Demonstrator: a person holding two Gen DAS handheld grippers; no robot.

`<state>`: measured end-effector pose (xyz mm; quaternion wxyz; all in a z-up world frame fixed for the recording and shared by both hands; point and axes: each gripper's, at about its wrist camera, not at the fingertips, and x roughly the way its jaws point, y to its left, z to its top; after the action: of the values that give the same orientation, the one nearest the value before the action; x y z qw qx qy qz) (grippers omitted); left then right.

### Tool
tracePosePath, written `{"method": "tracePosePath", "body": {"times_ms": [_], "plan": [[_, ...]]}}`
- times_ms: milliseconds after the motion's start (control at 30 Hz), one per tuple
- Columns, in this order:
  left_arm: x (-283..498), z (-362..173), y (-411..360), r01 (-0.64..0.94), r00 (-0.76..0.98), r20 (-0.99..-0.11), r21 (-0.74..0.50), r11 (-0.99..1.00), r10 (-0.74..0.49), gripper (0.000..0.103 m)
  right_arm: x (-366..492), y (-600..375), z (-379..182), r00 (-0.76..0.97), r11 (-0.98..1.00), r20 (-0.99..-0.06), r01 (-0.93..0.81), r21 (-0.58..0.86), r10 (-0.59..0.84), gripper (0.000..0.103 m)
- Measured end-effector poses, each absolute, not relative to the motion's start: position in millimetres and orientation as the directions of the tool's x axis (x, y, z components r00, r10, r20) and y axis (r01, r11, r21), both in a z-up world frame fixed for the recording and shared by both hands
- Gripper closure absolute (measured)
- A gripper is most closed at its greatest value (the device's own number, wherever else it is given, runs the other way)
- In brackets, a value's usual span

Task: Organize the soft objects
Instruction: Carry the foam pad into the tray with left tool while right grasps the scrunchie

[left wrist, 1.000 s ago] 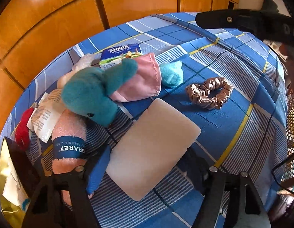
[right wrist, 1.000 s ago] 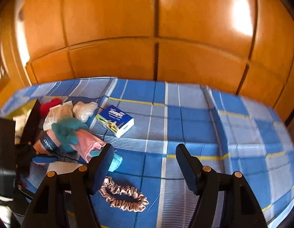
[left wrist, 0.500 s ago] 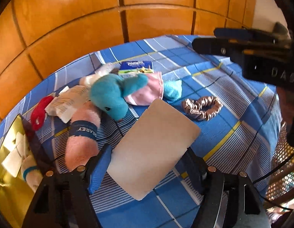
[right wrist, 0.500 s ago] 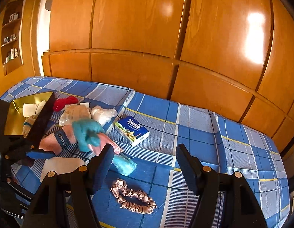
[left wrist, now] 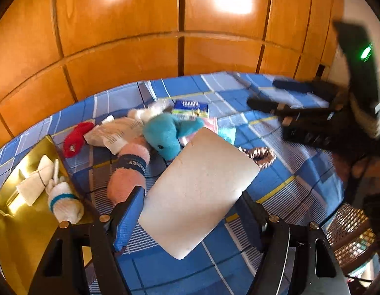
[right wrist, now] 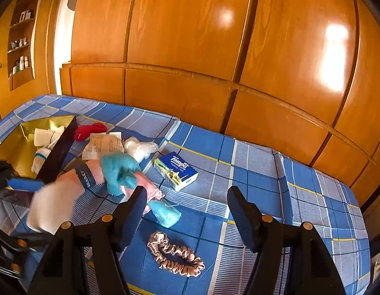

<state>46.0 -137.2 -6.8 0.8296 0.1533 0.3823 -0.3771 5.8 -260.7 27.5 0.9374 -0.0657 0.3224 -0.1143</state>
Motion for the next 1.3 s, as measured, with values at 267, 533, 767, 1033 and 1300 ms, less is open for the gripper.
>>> {"method": "tracePosePath", "body": {"times_ms": [267,533,767,1033,1300], "plan": [[45.9,29.5,-102.1,0.686,0.478,-0.683,-0.103,0.721,-0.552,0.029,10.5,-252.6,16.5,0.744,0.963,-0.617,0.136,-0.234,-0.255,0.034],[57.7,53.0,-50.2,0.586,0.559,-0.638,-0.148,0.796,-0.530,0.028,27.7,-259.3,-17.6,0.627,0.974,-0.750,0.062,-0.219,-0.209,0.034],[80.2,51.5,17.4,0.435,0.623,-0.626,-0.220,0.873,-0.469,0.027,40.2,-290.9,-54.9,0.461,0.988,-0.874,0.076,-0.133,-0.153,0.025],[89.4,37.3,75.4,0.331,0.653,-0.627,-0.268,0.905,-0.425,0.027,43.6,-306.6,-70.2,0.422,0.986,-0.892,0.116,-0.123,-0.161,0.026],[109.8,5.3,117.5,0.154,0.602,-0.701,-0.369,0.917,-0.383,0.027,40.9,-297.9,-70.3,0.437,0.990,-0.888,0.088,-0.113,-0.141,0.078]]}}
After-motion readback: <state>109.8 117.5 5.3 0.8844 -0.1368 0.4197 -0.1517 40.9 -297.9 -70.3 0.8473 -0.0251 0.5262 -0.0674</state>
